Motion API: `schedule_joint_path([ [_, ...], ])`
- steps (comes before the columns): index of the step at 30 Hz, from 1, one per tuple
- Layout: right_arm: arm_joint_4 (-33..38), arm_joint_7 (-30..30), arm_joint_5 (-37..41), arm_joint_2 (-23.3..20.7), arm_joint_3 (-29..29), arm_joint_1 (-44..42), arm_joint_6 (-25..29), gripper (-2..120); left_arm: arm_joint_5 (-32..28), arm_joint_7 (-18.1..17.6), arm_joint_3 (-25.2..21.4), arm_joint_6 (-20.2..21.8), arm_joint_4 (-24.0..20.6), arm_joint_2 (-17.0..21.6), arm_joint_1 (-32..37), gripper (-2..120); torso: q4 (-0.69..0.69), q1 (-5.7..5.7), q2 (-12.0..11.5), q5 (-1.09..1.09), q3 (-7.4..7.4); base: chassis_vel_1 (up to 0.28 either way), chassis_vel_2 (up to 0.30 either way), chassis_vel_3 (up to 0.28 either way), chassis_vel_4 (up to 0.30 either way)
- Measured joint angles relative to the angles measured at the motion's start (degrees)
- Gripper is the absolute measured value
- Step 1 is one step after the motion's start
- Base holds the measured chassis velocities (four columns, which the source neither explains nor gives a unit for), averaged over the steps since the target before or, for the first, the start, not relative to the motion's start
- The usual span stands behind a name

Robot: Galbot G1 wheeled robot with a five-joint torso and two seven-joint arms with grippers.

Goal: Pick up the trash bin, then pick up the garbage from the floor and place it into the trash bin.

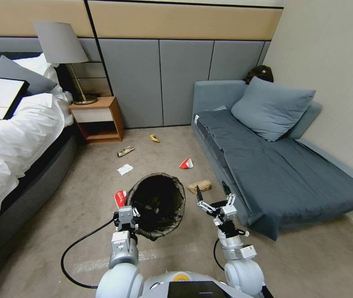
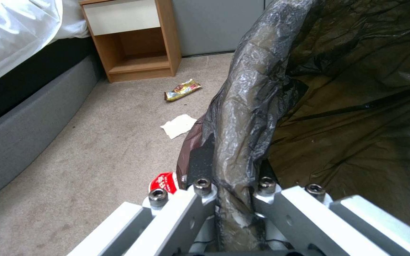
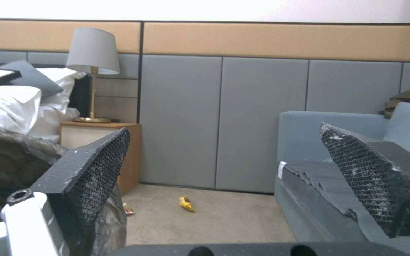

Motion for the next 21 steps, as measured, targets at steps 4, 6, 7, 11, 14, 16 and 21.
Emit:
schedule_joint_path([
  [4,-0.6,2.9,-0.9,-0.8,-0.1,0.9,-3.0,100,0.1,0.0,0.0,0.0,0.0,0.0,0.0,0,0.0,0.0,0.0,0.0,0.0,0.0,0.0,0.0,0.0],
  [6,-0.7,4.6,-1.3,-1.8,-0.3,1.5,-6.2,100,0.2,0.0,0.0,0.0,0.0,0.0,0.1,0,0.0,0.0,0.0,0.0,0.0,0.0,0.0,0.0,0.0],
  [7,-0.7,4.6,-1.3,-1.8,-0.3,1.5,-6.2,100,0.2,0.0,0.0,0.0,0.0,0.0,0.1,0,0.0,0.0,0.0,0.0,0.0,0.0,0.0,0.0,0.0],
  [11,-1.6,6.8,-0.8,-3.7,-0.4,3.1,-11.0,100,0.3,0.0,0.0,0.0,0.1,-0.1,0.1,0,0.0,0.0,0.0,0.0,0.0,0.0,0.0,0.0,0.0],
  [14,-2.7,8.0,-0.4,-4.9,-0.4,4.5,-14.3,100,0.4,0.0,0.0,-0.1,0.1,-0.1,0.1,0,0.0,0.0,0.0,0.0,0.0,0.0,0.0,0.0,0.0],
  [16,-3.2,8.4,0.0,-5.3,-0.4,5.1,-15.8,100,0.4,0.0,0.0,-0.1,0.2,-0.2,0.1,0,0.0,0.0,0.0,0.0,0.0,0.0,0.0,0.0,0.0],
  [21,-8.3,9.4,3.2,-7.5,-0.3,8.8,-23.0,100,0.8,0.1,0.0,-0.2,0.2,-0.2,0.2,0,0.0,0.0,0.0,0.0,0.0,0.0,0.0,0.0,0.0],
])
